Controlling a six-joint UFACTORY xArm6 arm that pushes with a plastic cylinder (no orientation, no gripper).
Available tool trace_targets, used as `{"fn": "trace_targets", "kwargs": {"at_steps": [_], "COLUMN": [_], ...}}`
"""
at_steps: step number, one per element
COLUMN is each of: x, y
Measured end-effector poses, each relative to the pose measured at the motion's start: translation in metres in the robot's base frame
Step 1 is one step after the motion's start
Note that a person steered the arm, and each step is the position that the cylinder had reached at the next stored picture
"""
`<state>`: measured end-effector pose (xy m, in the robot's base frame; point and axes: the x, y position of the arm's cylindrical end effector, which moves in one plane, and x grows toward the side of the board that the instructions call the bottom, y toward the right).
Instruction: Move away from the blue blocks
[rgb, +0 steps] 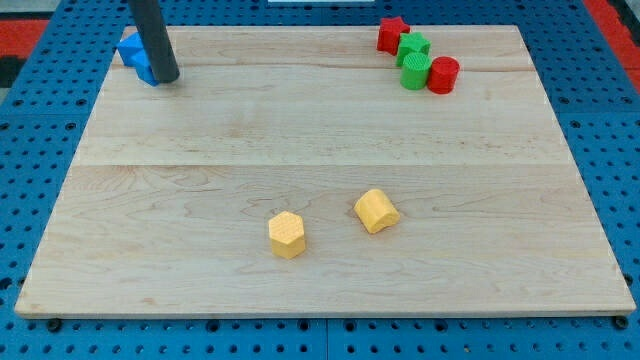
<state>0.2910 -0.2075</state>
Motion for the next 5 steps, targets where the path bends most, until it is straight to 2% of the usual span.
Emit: {"fn": "trace_targets", "kwargs": {"at_steps": [1,2,5], "x": [-0.001,-0.014,-0.035], "y": [0.047,0.065,0.070]}}
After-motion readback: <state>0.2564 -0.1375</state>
